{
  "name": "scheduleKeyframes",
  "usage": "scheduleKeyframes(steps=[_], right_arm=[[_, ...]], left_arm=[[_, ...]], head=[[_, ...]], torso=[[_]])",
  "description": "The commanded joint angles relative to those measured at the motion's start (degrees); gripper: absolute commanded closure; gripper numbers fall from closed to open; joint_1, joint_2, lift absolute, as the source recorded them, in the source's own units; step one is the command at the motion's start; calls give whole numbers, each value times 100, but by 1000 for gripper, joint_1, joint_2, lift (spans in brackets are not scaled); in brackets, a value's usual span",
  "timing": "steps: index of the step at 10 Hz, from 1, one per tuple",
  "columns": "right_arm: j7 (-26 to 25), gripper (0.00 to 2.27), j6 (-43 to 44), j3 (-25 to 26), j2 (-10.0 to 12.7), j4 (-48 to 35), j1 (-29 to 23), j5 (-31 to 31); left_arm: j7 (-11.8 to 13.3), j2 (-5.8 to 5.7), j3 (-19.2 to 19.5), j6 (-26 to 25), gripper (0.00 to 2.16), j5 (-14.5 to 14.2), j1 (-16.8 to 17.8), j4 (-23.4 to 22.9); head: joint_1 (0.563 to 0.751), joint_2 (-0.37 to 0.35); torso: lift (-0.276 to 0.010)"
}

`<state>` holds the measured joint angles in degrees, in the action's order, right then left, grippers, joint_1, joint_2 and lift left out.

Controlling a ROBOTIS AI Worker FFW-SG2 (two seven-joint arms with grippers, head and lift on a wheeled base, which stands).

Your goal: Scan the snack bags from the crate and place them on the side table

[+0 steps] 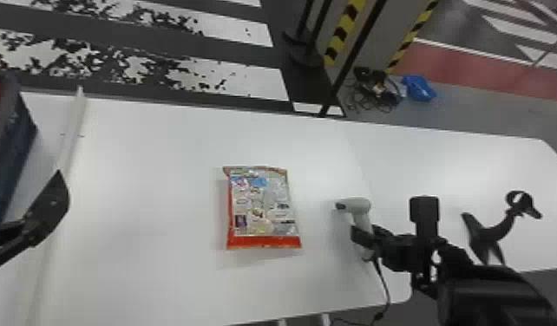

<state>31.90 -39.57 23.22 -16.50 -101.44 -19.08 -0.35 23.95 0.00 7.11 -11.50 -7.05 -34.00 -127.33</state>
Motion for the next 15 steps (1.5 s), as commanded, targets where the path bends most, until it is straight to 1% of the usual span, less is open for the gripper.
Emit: scheduleKeyframes(steps=[1, 2, 3, 4, 5, 7, 8, 10, 11, 13, 15], right_arm=[[0, 2078, 111, -10, -3, 55, 1, 0], [0, 1916, 111, -19, -3, 55, 9, 0], [-9, 1619, 111, -37, -3, 63, 1, -9], [-70, 738, 111, -37, 6, 63, 1, -79], [-88, 194, 111, -37, 6, 63, -8, -97], [-114, 124, 94, 69, 6, 11, -34, -185], [-202, 117, 111, 183, 24, -174, -166, -413], [-202, 107, 23, 368, 103, -816, -500, -738], [-176, 93, -188, 403, 156, -1158, -623, -896], [9, 93, -557, 429, 235, -1624, -764, -1354], [246, 97, -926, 306, 270, -1738, -773, -1687]], left_arm=[[-5, 15, -8, -7, 83, 2, -10, -11], [-5, 15, -17, -7, 83, 11, -10, -20], [-5, 15, -17, -7, 83, 11, -10, -29], [-5, 15, -17, -7, 83, 11, -10, -29], [-5, 15, -17, -7, 83, 11, -19, -29], [-5, 15, -17, -7, 83, 11, -19, -29], [-5, 15, -17, -7, 83, 11, -10, -29], [-5, 15, -25, -7, 83, 11, -10, -29], [-13, 15, -34, -7, 83, 20, -10, -29], [-84, 15, -52, -7, 83, 46, -10, -46], [-224, 15, -149, 29, 83, 81, -27, -81]], head=[[695, -343], [695, -343], [695, -343], [695, -342], [695, -342], [695, -343], [695, -345], [695, -350], [695, -349], [695, -321], [695, -268]], torso=[[-94], [-94], [-94], [-94], [-94], [-94], [-94], [-94], [-94], [-94], [-94]])
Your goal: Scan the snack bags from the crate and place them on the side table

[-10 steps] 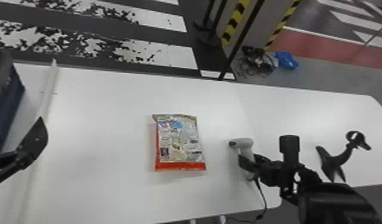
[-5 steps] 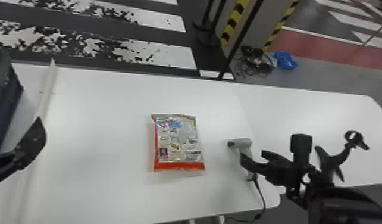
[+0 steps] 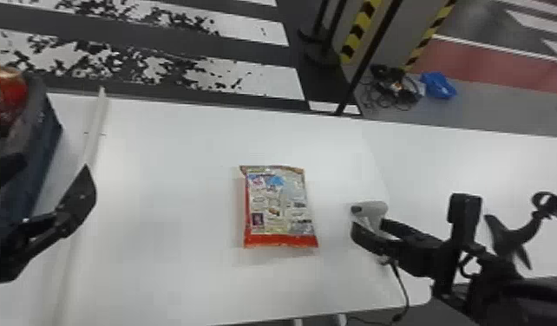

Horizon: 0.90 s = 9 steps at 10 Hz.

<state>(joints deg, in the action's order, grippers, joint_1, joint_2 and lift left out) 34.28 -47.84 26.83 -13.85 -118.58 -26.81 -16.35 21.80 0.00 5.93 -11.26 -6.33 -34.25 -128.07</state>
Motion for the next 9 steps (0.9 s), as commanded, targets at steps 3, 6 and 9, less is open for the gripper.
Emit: scheduleKeyframes(steps=[3, 6, 9], right_arm=[[263, 97, -696, -486, -30, 195, 343, -123], [263, 97, -907, -837, -57, 555, 651, -255], [281, 97, -889, -1110, -39, 792, 897, -237]], left_arm=[[0, 15, -109, 5, 83, 44, -20, -8], [26, 15, -100, 22, 83, 53, -108, -34], [52, 15, -109, 22, 83, 53, -161, -69]], head=[[695, -212], [695, -170], [695, -126]], torso=[[-94], [-94], [-94]])
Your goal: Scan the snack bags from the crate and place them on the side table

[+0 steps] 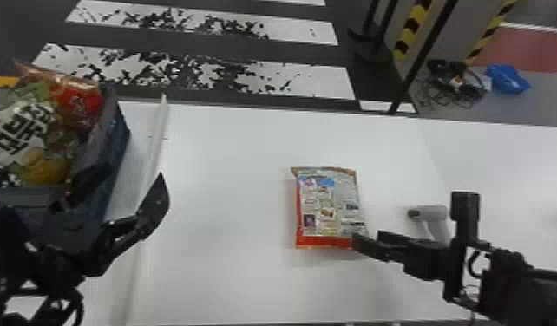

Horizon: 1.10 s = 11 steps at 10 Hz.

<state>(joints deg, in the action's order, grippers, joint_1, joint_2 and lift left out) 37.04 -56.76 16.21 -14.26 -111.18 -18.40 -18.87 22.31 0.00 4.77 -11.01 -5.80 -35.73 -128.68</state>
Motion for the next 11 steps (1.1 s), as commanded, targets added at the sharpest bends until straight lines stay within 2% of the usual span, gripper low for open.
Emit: scheduleKeyframes(steps=[1, 8, 9, 10, 11], right_arm=[[-4, 97, 19, -92, 2, 131, 144, 94], [-22, 100, 318, -654, -7, 624, 557, 937], [-13, 279, 318, -690, -7, 624, 566, 1008], [5, 1126, 318, -725, -24, 615, 566, 1060], [-22, 2250, 318, -725, 11, 597, 539, 1043]], left_arm=[[10, 15, 7, 15, 83, 0, -48, -34], [63, 15, 86, 156, 83, -53, -197, -113], [63, 15, 86, 138, 83, -53, -224, -148], [63, 15, 77, 138, 83, -53, -224, -157], [71, 15, 77, 138, 83, -53, -224, -166]], head=[[695, -121], [695, -97], [695, -96], [695, -95], [695, -94]], torso=[[-94], [-94], [-94], [-94], [-94]])
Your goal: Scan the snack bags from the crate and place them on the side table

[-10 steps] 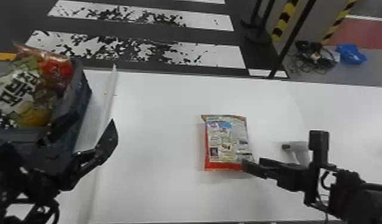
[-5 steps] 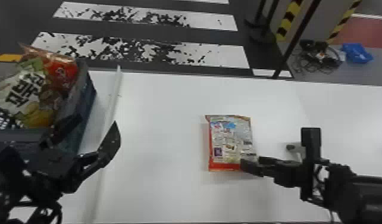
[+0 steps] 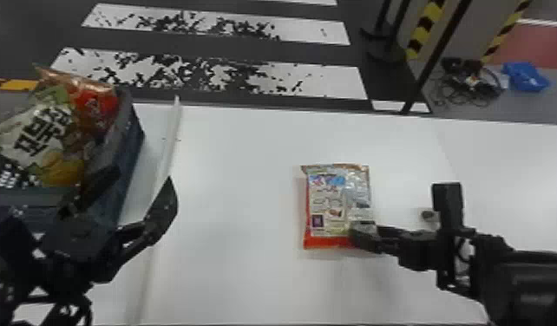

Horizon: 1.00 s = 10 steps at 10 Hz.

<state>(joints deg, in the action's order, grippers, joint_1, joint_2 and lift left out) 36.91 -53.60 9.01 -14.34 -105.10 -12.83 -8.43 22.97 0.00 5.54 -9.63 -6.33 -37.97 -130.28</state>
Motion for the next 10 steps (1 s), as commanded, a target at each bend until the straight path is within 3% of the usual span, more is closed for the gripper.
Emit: scheduleKeyframes(steps=[1, 3, 5, 8, 10], right_arm=[[18, 2253, 55, 4, 1, -89, -97, -1], [264, 2253, 213, 233, 1, -107, -159, -159], [519, 2253, 231, 690, 1, -107, -256, -783], [562, 2253, 90, 1859, 10, -124, -335, -1891], [220, 2253, 55, 2747, -7, 34, -264, -2524]], left_arm=[[14, 15, 0, 0, 83, 0, -18, -15], [14, 15, 0, 0, 83, 0, -53, -59], [14, 15, -9, 0, 83, 0, -88, -120], [14, 15, -27, 0, 83, 0, -97, -129], [32, 15, -27, 0, 83, 0, -114, -129]], head=[[695, -95], [695, -93], [695, -97], [695, -136], [695, -219]], torso=[[-94], [-94], [-94], [-94], [-94]])
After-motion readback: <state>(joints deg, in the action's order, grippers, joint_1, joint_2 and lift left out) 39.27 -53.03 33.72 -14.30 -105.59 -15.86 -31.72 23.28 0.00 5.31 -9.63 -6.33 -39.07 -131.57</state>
